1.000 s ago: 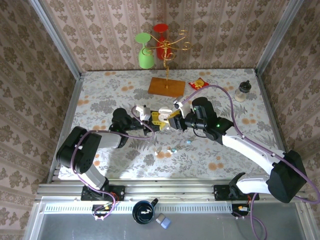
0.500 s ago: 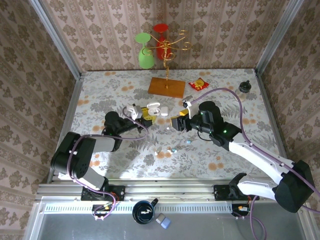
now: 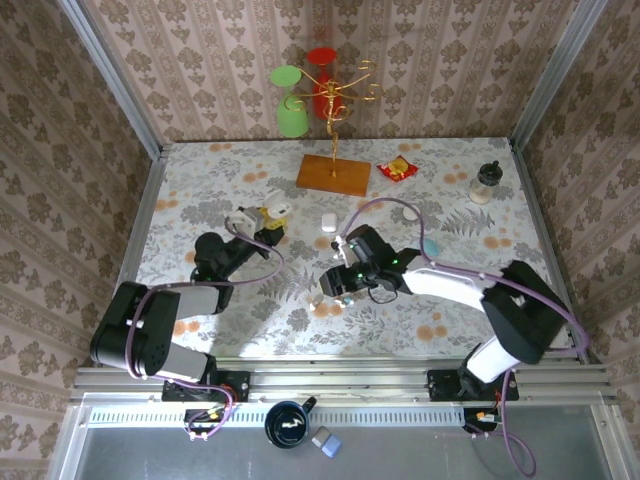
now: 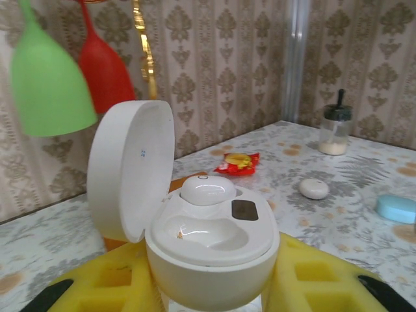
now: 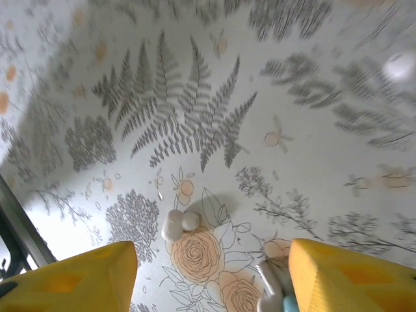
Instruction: Insert wireless bluetooth earbuds into charging case
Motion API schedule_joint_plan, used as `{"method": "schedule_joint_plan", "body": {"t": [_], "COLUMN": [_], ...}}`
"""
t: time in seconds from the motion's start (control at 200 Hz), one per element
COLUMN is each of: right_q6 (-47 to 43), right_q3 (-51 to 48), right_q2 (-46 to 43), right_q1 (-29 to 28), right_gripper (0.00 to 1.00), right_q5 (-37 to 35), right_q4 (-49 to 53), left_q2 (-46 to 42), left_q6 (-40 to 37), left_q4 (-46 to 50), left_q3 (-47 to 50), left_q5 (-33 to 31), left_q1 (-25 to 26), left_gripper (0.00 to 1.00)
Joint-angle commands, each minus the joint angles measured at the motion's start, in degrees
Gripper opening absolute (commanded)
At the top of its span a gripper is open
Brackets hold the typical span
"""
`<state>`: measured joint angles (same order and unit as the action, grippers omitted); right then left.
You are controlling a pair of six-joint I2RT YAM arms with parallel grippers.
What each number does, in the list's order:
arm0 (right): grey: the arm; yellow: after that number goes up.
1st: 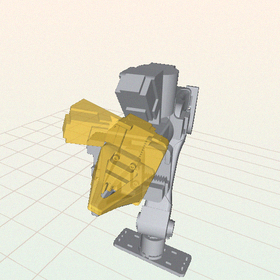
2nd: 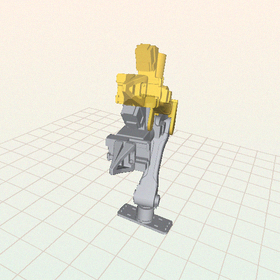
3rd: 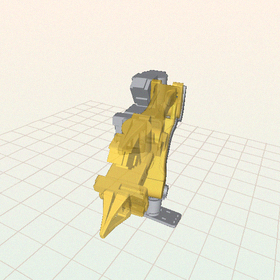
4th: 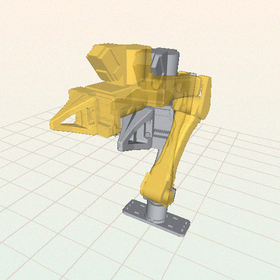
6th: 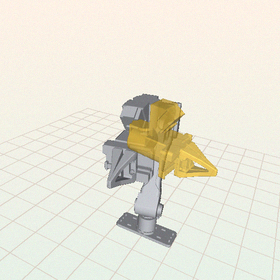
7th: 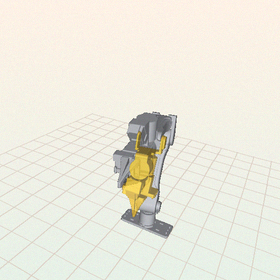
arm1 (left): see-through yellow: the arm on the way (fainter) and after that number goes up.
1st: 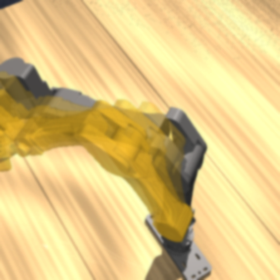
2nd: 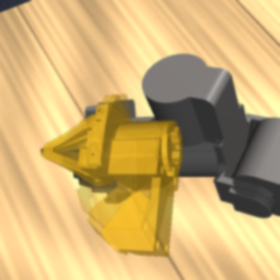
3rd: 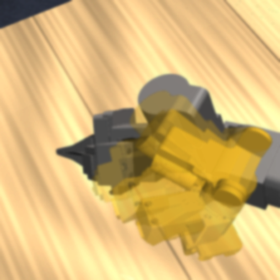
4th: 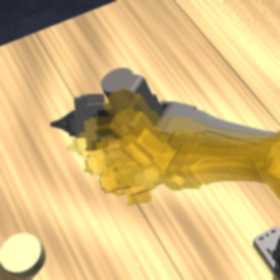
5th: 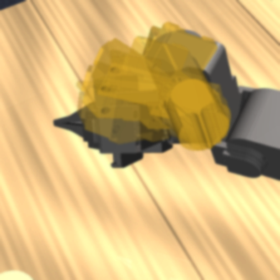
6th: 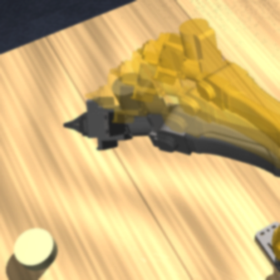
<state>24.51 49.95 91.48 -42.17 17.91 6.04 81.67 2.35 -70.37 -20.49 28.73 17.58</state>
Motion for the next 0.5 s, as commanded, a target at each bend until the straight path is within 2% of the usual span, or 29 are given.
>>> {"method": "schedule_joint_plan", "body": {"t": [0.0, 0.215, 0.36, 0.495], "right_q6": [1.44, -1.99, -3.48, -3.99], "right_q3": [4.49, 12.11, 15.63, 15.31], "right_q2": [5.83, 16.63, 20.24, 20.07], "right_q1": [-0.40, -1.77, -2.10, -2.56], "right_gripper": [0.64, 0.62, 0.59, 0.57], "right_q5": [8.57, 14.55, 16.28, 17.57], "right_q4": [-0.42, 2.22, 5.70, 8.32], "left_q2": [-2.00, -3.45, -3.88, -3.97], "left_q6": [1.66, 2.00, 2.25, 2.26], "left_q4": [-2.42, -2.29, -1.88, -1.31], "left_q3": [0.87, 1.57, 1.96, 1.81], "left_q5": [-1.67, -1.16, -0.83, -0.28], "left_q1": [-1.47, -2.29, -2.92, -3.26], "left_gripper": [0.27, 0.27, 0.27, 0.27]}}
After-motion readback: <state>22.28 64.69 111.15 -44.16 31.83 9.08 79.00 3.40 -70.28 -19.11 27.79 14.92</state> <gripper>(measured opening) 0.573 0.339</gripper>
